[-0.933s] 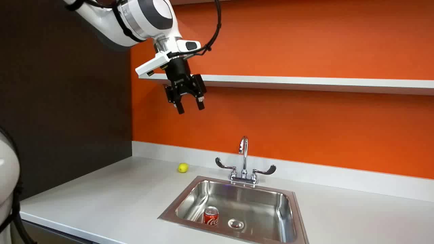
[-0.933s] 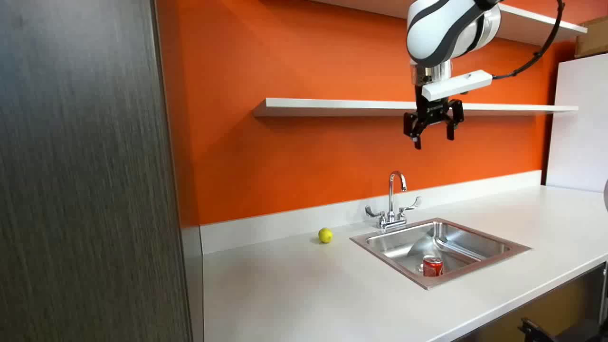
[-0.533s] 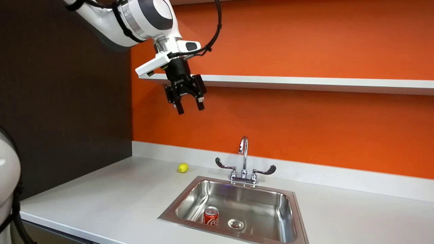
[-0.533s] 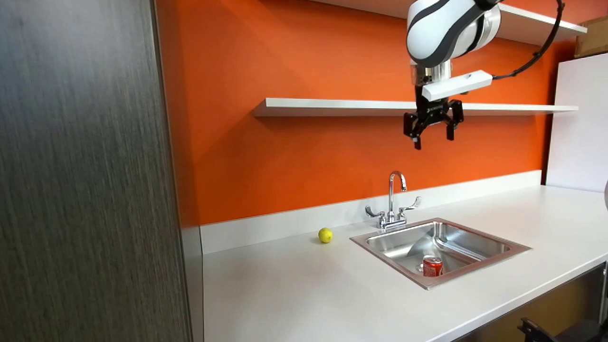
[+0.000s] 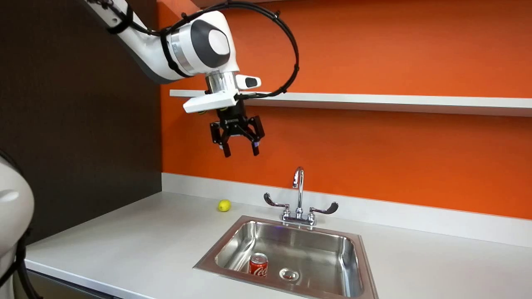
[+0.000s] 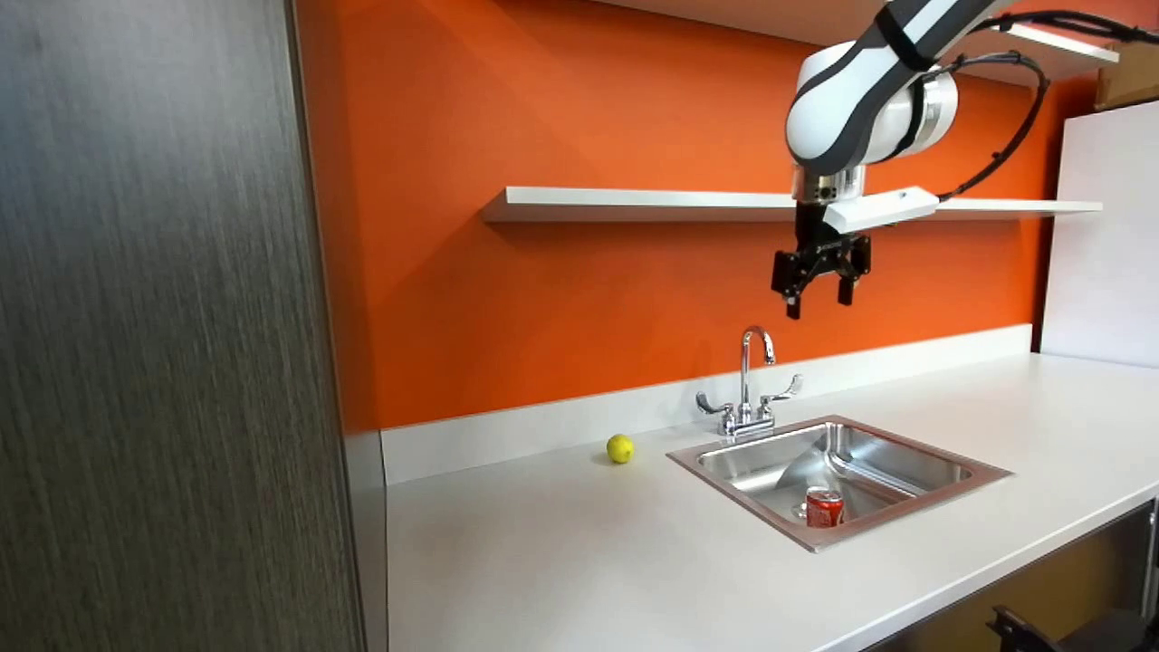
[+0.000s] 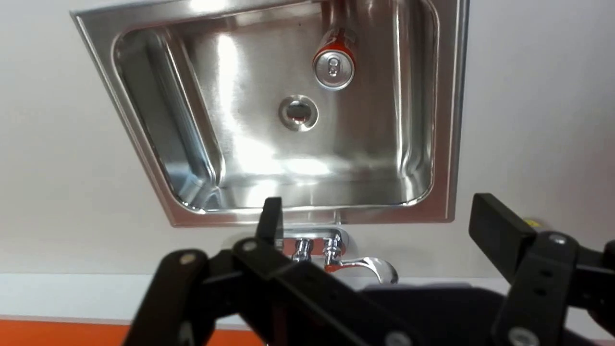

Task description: Remove the can from the sink

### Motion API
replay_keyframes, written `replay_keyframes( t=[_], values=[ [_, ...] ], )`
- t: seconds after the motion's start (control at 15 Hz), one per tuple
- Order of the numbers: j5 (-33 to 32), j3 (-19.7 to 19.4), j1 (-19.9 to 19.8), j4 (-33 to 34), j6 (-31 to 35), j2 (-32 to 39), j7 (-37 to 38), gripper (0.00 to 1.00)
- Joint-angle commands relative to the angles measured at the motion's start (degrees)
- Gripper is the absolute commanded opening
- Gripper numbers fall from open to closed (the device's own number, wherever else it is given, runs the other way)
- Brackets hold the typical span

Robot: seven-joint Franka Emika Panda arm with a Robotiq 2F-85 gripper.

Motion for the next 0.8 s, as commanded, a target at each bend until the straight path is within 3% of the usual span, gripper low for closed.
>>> replay_keyframes(
  t=[0.0, 0.73],
  values=[
    [1.5, -0.8, 0.4, 0.4, 0.0, 4.6, -2.6, 1.00],
    [3.8, -1.4, -0.1, 0.9, 3.8, 17.3, 2.0, 1.00]
  ],
)
